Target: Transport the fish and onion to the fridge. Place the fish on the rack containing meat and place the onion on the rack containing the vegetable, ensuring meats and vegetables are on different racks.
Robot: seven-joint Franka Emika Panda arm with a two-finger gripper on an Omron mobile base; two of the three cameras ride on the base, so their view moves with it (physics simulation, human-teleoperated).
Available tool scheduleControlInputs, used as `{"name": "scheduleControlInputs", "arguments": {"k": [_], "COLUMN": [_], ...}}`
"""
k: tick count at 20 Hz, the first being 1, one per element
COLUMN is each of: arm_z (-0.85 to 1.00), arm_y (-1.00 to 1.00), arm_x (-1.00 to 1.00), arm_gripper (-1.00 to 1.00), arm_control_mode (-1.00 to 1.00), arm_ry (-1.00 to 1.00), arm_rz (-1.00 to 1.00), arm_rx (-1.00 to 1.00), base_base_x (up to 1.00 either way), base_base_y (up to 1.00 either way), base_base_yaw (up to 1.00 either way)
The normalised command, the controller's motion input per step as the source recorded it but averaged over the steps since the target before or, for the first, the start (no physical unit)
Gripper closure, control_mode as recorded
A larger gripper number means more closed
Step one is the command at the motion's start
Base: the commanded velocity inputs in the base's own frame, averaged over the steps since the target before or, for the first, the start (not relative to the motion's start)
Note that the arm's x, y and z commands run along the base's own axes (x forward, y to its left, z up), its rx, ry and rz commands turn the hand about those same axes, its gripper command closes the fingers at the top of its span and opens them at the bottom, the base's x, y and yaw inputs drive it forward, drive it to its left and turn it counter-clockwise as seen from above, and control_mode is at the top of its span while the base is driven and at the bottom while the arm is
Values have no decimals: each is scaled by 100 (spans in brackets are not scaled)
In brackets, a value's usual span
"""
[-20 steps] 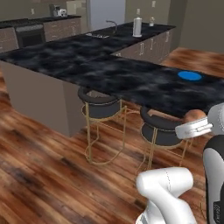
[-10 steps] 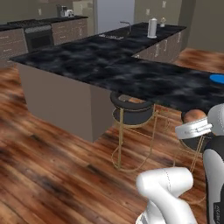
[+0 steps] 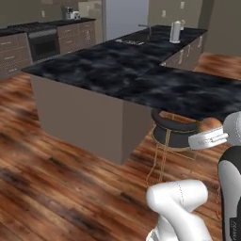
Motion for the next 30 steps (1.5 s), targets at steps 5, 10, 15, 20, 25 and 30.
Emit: {"name": "scheduleControlInputs", "arguments": {"k": [5, 10, 15, 20, 25, 30], "arm_z": [0, 0, 0, 0, 0, 0], "arm_y": [0, 0, 0, 0, 0, 0], "arm_x": [0, 0, 0, 0, 0, 0], "arm_gripper": [100, 100, 100, 100, 100, 100], "arm_control_mode": [100, 100, 100, 100, 100, 100], "arm_ry": [0, 0, 0, 0, 0, 0], "arm_rz": [0, 0, 0, 0, 0, 0], "arm_rx": [0, 0, 0, 0, 0, 0], "base_base_x": [99, 100, 100, 100, 100, 100], "base_base_y": [100, 100, 100, 100, 100, 100], "base_base_yaw": [-10, -9, -6, -3, -1, 0]}}
